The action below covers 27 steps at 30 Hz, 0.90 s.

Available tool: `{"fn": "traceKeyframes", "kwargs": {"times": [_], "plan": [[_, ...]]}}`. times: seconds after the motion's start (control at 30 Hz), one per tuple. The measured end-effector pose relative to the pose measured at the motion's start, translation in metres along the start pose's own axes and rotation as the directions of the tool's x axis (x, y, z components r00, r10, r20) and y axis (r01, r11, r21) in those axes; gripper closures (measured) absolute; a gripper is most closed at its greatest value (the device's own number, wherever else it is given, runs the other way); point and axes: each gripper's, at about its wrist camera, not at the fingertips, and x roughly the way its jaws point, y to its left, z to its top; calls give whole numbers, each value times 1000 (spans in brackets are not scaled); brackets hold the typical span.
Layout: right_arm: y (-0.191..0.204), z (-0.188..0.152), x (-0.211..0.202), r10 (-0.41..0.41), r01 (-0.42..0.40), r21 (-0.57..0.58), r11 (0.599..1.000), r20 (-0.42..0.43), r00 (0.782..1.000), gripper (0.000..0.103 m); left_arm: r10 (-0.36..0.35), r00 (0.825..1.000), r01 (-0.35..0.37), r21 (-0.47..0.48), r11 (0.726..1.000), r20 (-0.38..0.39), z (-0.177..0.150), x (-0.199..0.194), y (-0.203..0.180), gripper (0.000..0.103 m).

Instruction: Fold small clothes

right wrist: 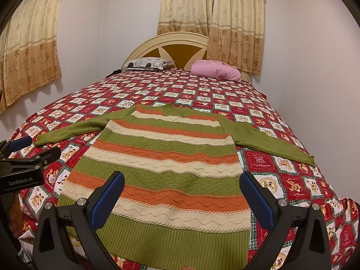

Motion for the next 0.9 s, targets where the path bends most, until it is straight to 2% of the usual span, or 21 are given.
{"fn": "traceKeyframes", "kwargs": {"times": [0.47,0.9], "plan": [[0,-6,7,5,-5,1,1000,-18,1000,1,5,1000,-5,0,1000,-5,-2,1,4,0],[-17,-13,37,0,1,23,1000,-76,997,1,28,999,-27,30,999,-38,-3,21,4,0]]}}
